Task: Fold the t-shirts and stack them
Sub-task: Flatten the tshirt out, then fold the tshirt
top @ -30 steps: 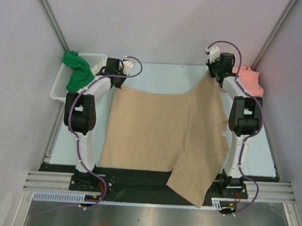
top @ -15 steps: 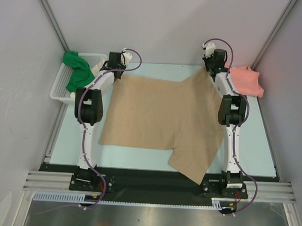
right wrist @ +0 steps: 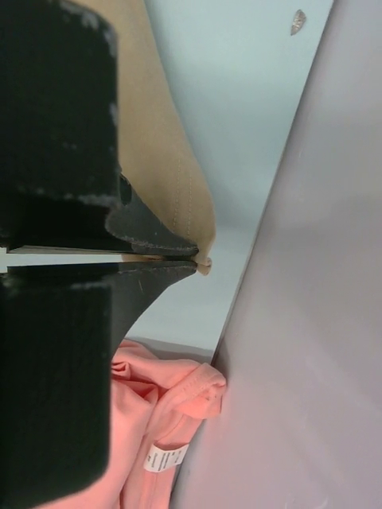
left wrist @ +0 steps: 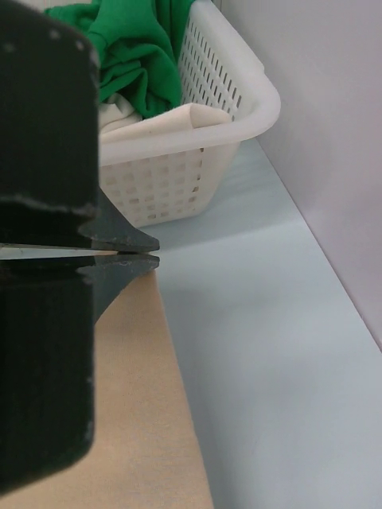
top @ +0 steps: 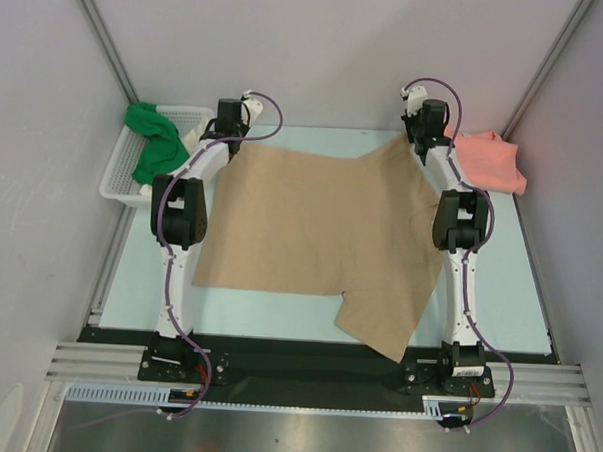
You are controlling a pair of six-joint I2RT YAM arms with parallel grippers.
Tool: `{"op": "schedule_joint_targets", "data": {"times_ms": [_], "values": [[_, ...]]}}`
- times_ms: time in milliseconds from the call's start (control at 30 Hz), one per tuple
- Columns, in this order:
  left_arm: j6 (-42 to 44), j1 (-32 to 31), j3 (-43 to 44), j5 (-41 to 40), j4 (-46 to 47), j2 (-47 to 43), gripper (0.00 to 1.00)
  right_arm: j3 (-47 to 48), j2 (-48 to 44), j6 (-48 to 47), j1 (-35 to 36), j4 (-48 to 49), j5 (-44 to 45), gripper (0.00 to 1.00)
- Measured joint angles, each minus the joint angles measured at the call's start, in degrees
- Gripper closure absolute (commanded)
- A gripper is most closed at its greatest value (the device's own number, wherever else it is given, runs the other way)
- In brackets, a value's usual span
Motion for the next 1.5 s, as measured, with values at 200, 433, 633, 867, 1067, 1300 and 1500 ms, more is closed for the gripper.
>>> {"op": "schedule_joint_targets", "data": {"times_ms": [200, 433, 633, 867, 1067, 1300, 1500], "values": [[1.6, 0.0, 0.1, -1.1, 0.5, 0.1, 1.0, 2.4, 0.2, 1.4, 0.3, 1.6, 0.2, 1.0], [1.9, 0.0, 0.1, 0.4, -1.6, -0.1, 1.0, -0.5, -1.6, 1.4, 1.0, 2.0, 0.0, 1.0], [1.9, 0.0, -5.6, 4.5, -4.1, -6.2, 1.0, -14.1, -10.0, 0.0, 1.2, -0.4, -1.4, 1.0], [1.9, -0.1, -12.1, 7.1, -3.2, -15.1, 0.99, -21.0, -19.7, -0.2, 1.2, -2.2, -2.5, 1.0], [1.9, -0.1, -18.5, 8.0, -2.4, -19.0, 0.99, -28.4, -28.1, -0.2, 1.1, -3.0, -3.1, 1.0], [1.8, -0.1, -24.7, 8.4, -1.9, -22.6, 0.99, -41.1, -38.0, 0.0, 0.8, -4.4, -3.4, 1.0], [1.6, 0.0, -27.8, 8.4, -0.3, -26.9, 1.0, -48.7, -44.7, 0.5, 0.5, -5.7, -3.5, 1.0]]}}
